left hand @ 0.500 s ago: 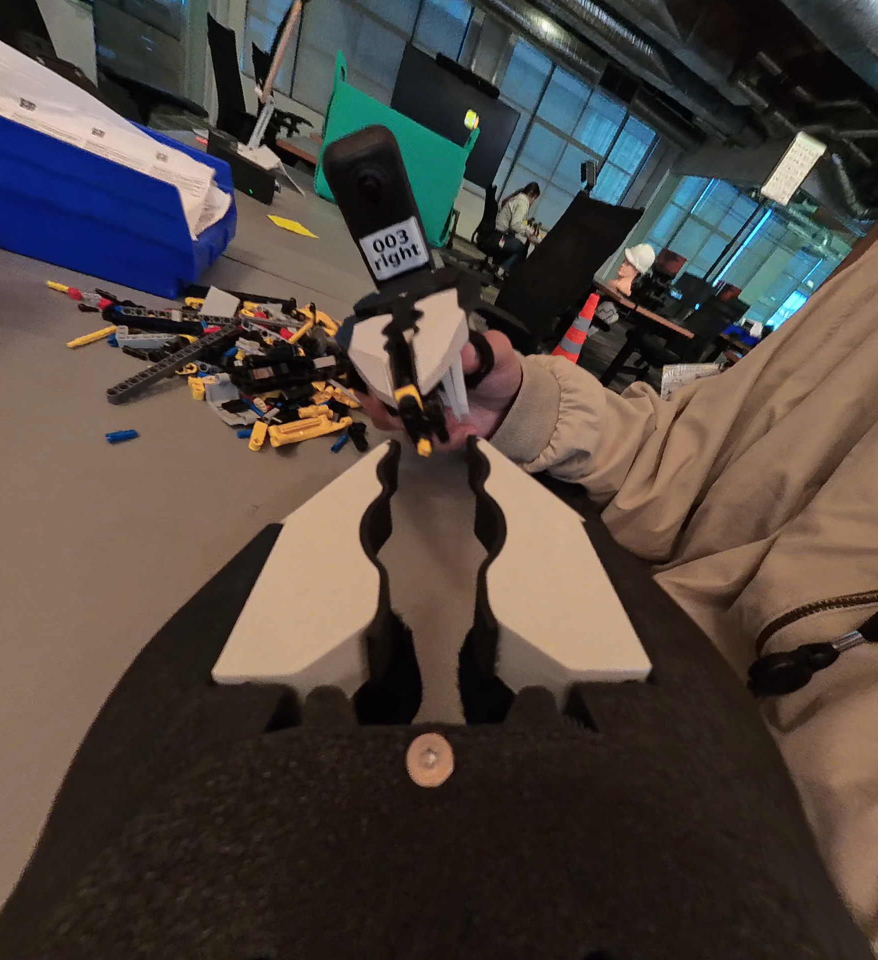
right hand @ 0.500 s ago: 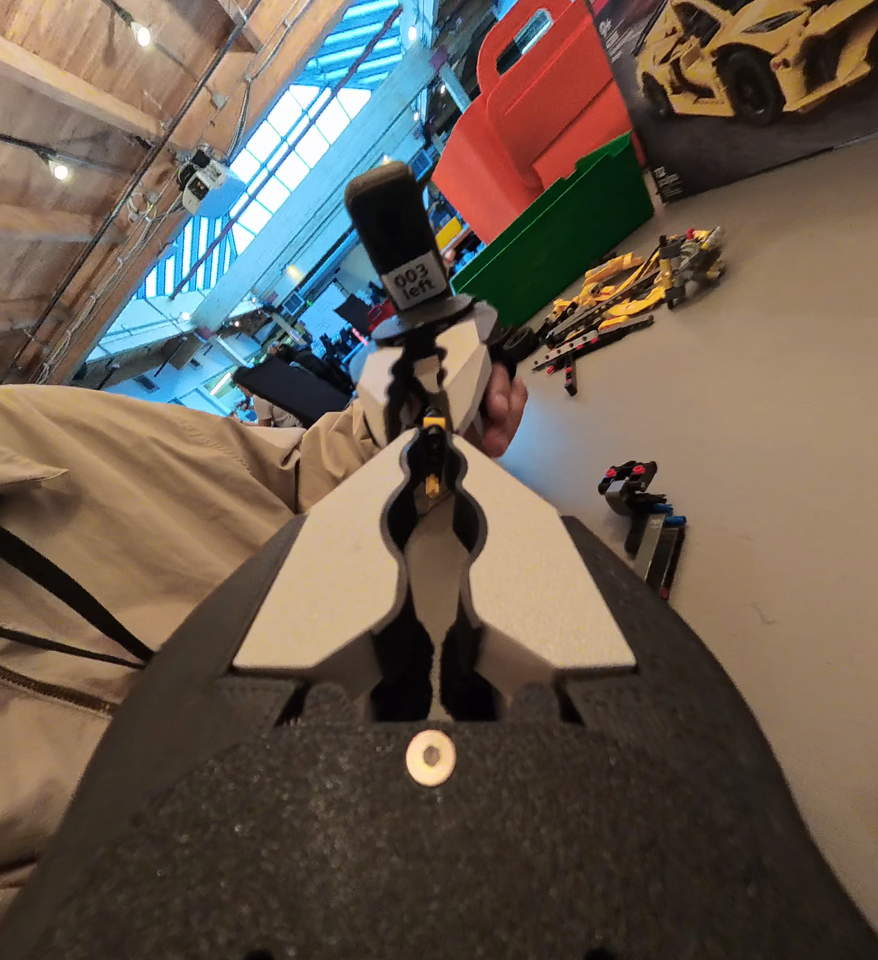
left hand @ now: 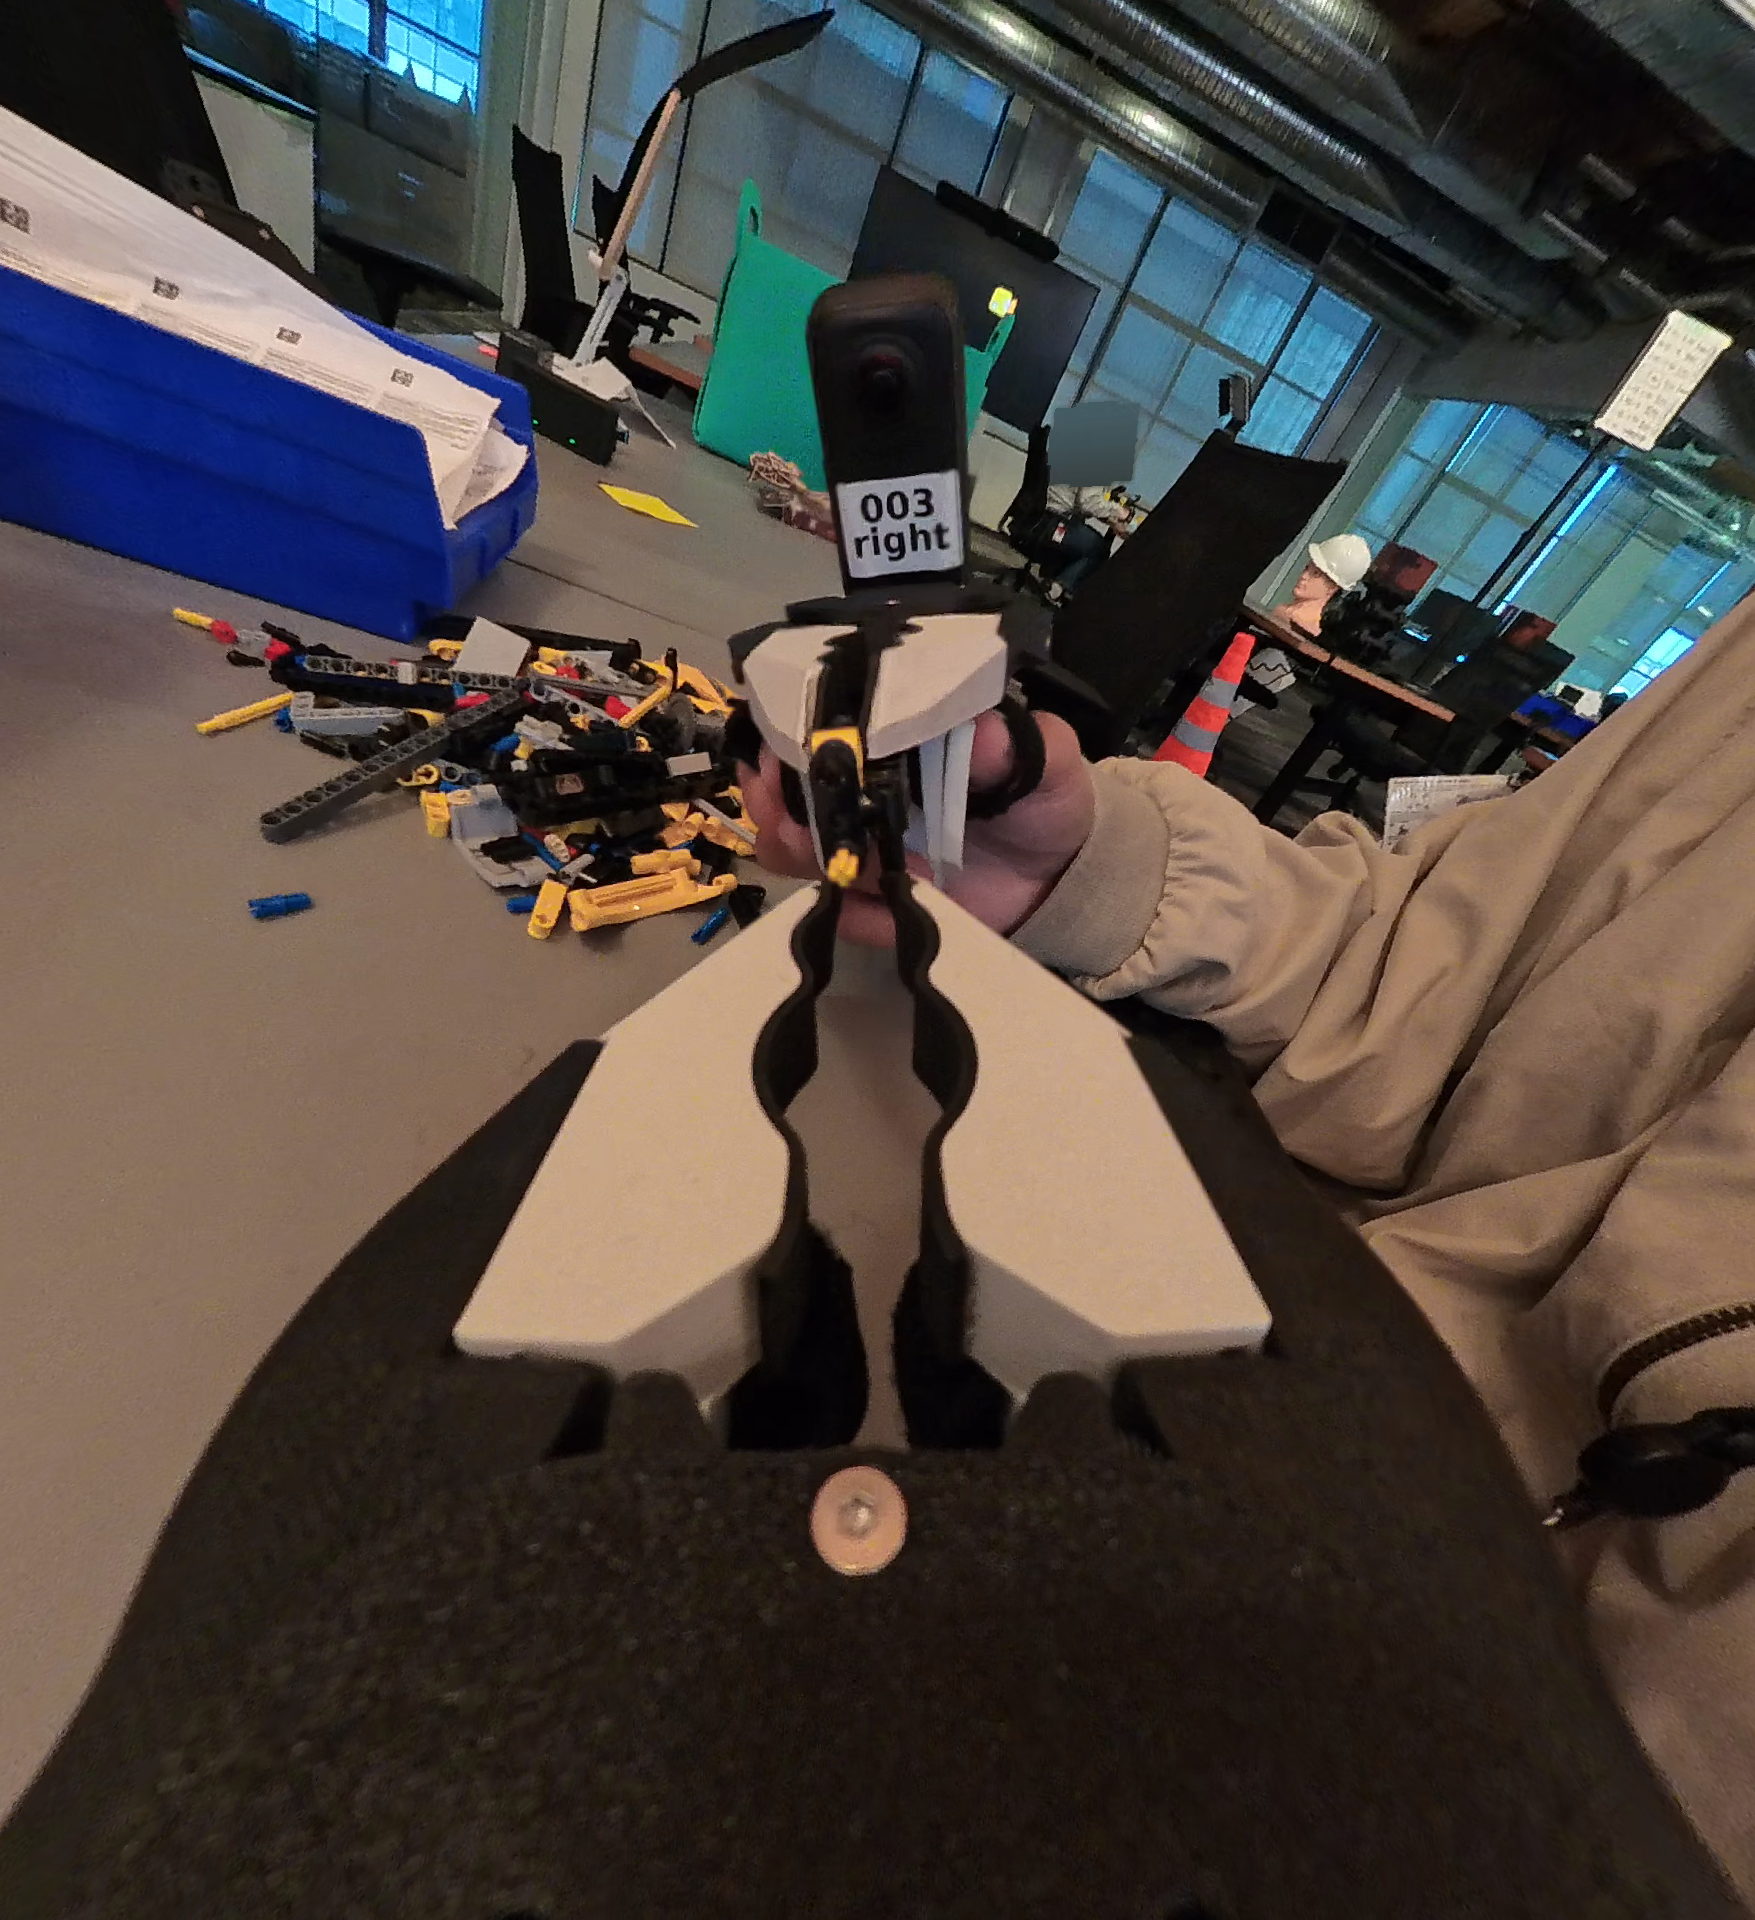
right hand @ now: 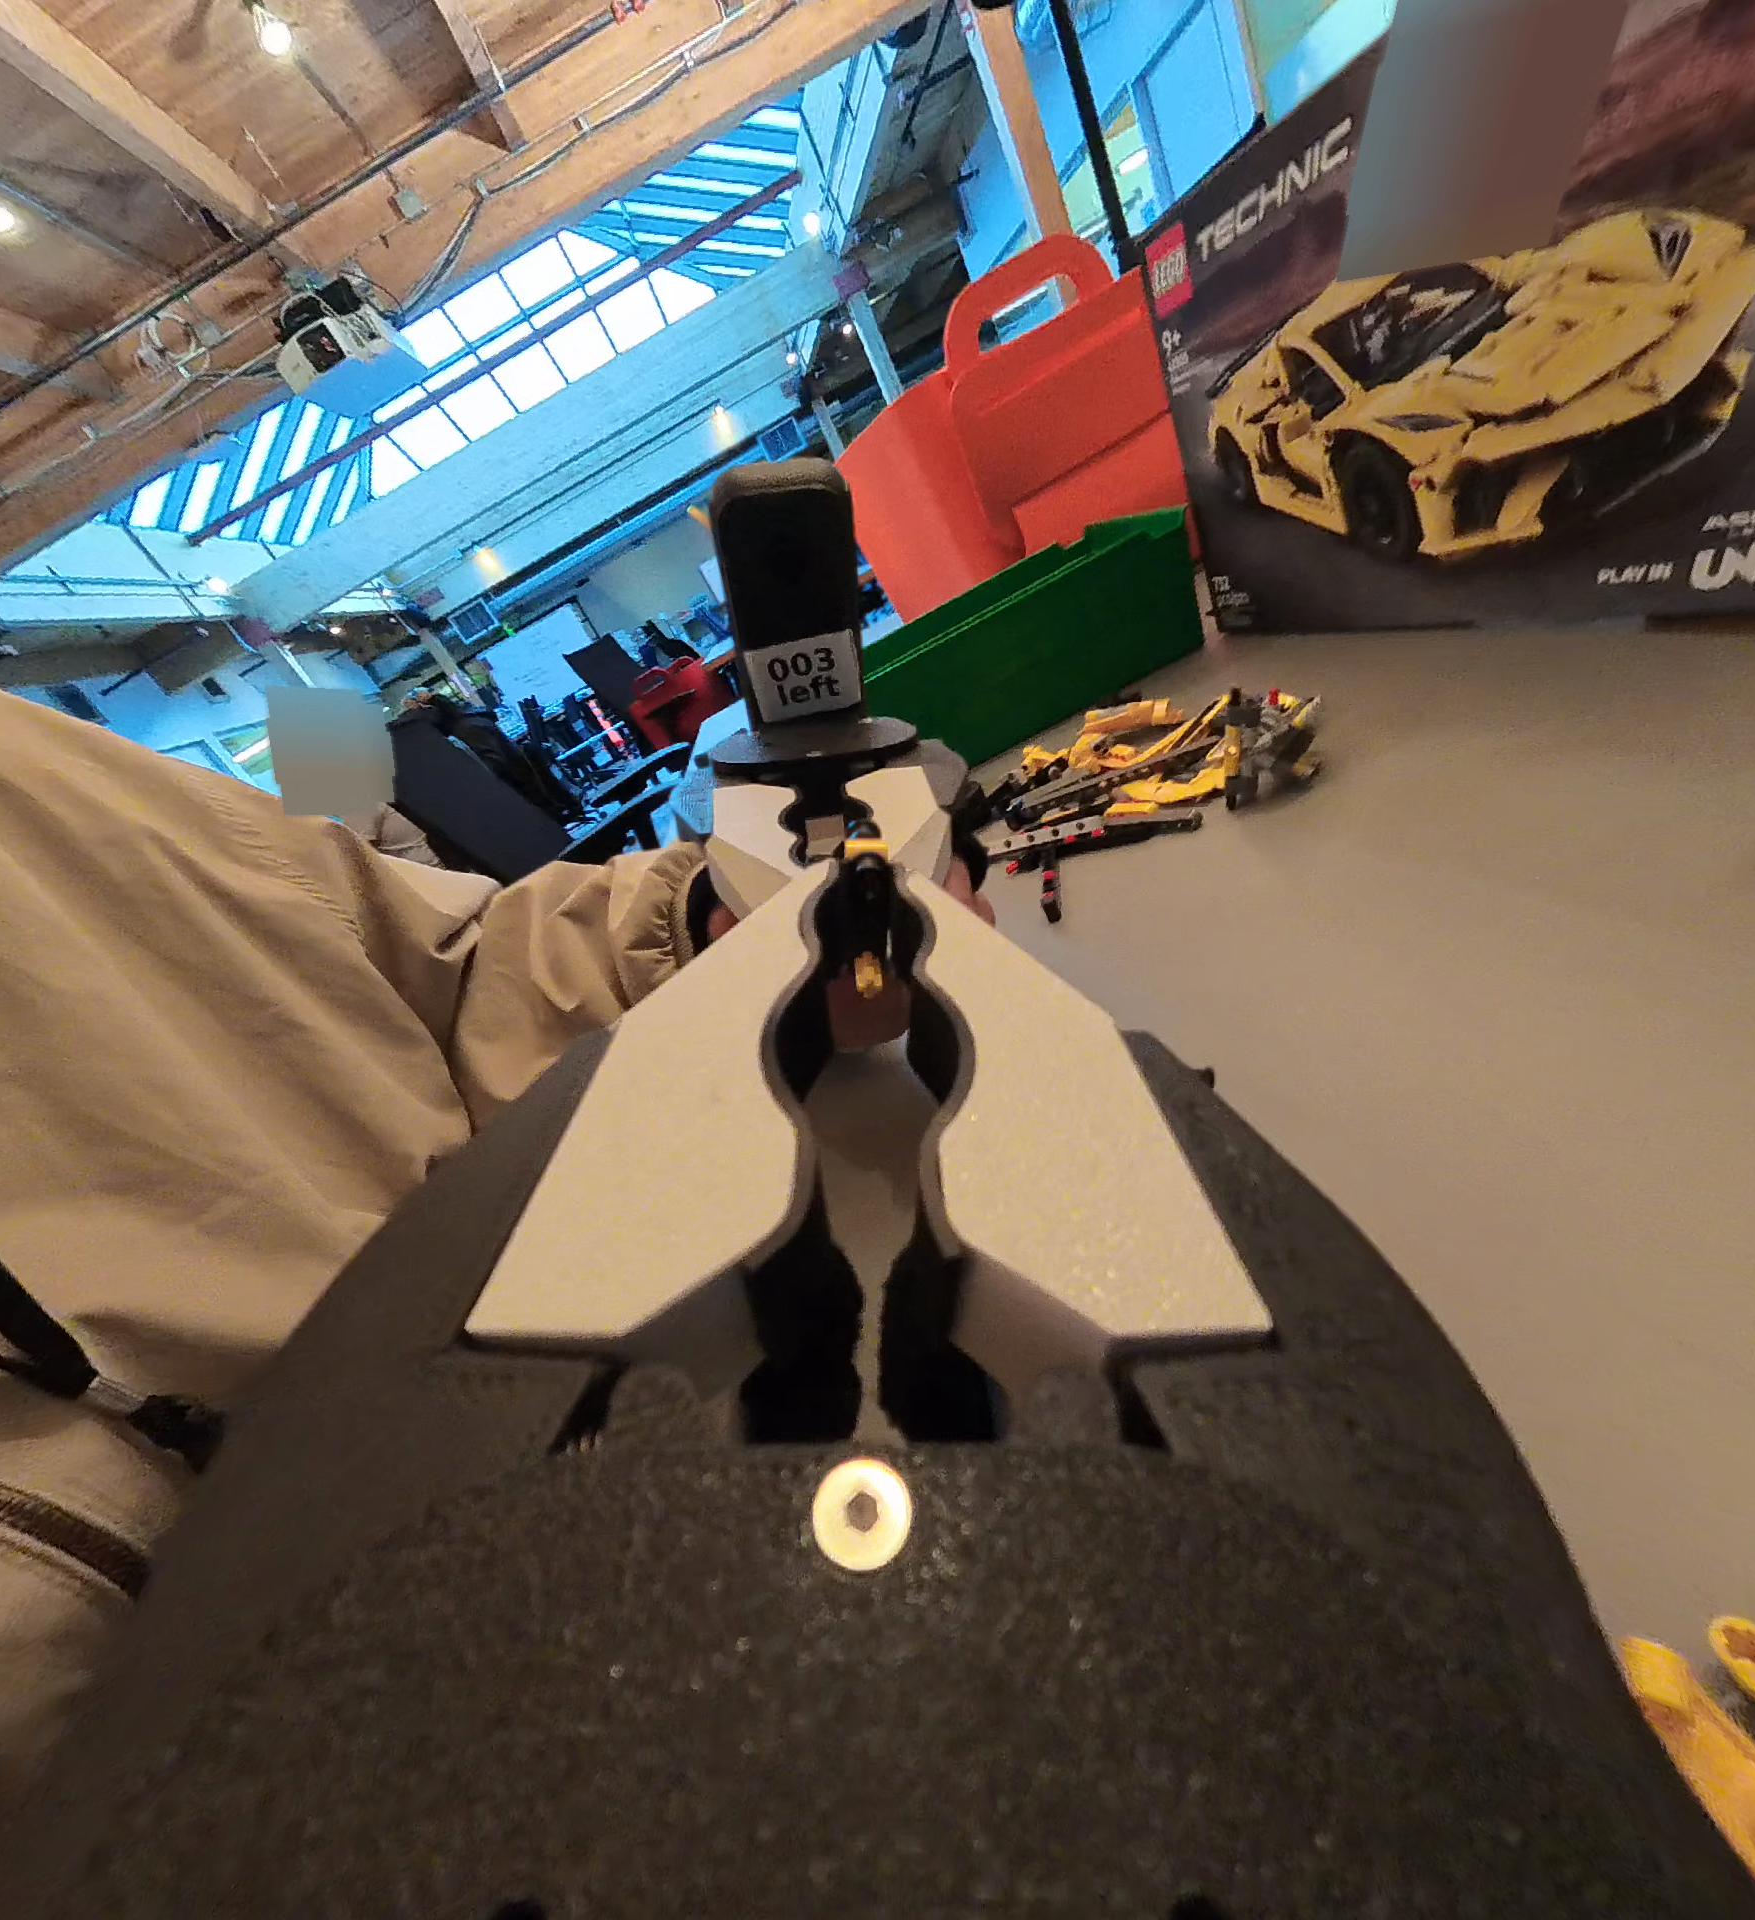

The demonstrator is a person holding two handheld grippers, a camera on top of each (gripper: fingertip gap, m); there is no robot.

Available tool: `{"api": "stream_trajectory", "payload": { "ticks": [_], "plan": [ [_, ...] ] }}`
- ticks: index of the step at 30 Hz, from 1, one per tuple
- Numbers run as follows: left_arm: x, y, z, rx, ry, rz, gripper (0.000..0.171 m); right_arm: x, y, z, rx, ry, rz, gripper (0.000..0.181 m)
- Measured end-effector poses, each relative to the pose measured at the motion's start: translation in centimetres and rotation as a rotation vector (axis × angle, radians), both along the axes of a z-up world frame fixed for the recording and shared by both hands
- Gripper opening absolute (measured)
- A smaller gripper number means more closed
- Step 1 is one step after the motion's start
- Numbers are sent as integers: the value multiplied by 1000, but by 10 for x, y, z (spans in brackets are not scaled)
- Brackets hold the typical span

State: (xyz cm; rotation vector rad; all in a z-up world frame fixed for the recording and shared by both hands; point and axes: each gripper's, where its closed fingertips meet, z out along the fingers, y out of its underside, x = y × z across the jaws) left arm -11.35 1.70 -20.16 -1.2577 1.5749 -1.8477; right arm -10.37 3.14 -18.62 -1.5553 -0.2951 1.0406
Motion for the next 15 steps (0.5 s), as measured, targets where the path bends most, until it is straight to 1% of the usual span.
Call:
{"api": "stream_trajectory", "payload": {
  "ticks": [2,3,5,7,9,10,11,12,13,14,15],
  "plan": [
    [-1,-1,3,5,-16,0,15,0,0,2,26,-21,-18,6],
    [-1,-1,4,15,-22,7,15,0,0,2,27,-19,-18,6],
    [-3,-2,7,35,-52,5,10,-3,-3,4,-10,41,27,5],
    [-3,-4,8,66,-67,6,8,-3,-5,3,-60,97,73,5],
    [-1,-3,6,155,-94,46,1,-3,-7,3,-109,171,122,5],
    [0,-3,5,223,-109,77,2,-1,-6,1,-165,232,148,5],
    [1,-2,1,306,-118,109,4,1,-5,-2,-224,282,165,5],
    [3,-1,-2,391,-124,141,12,3,-4,-6,-262,311,176,5],
    [4,1,-4,461,-130,174,28,4,-3,-11,-300,320,176,5],
    [4,2,-5,525,-136,196,34,4,-3,-16,-333,322,178,5],
    [4,4,-6,578,-136,212,37,3,-5,-17,-358,334,203,5]
  ]
}}
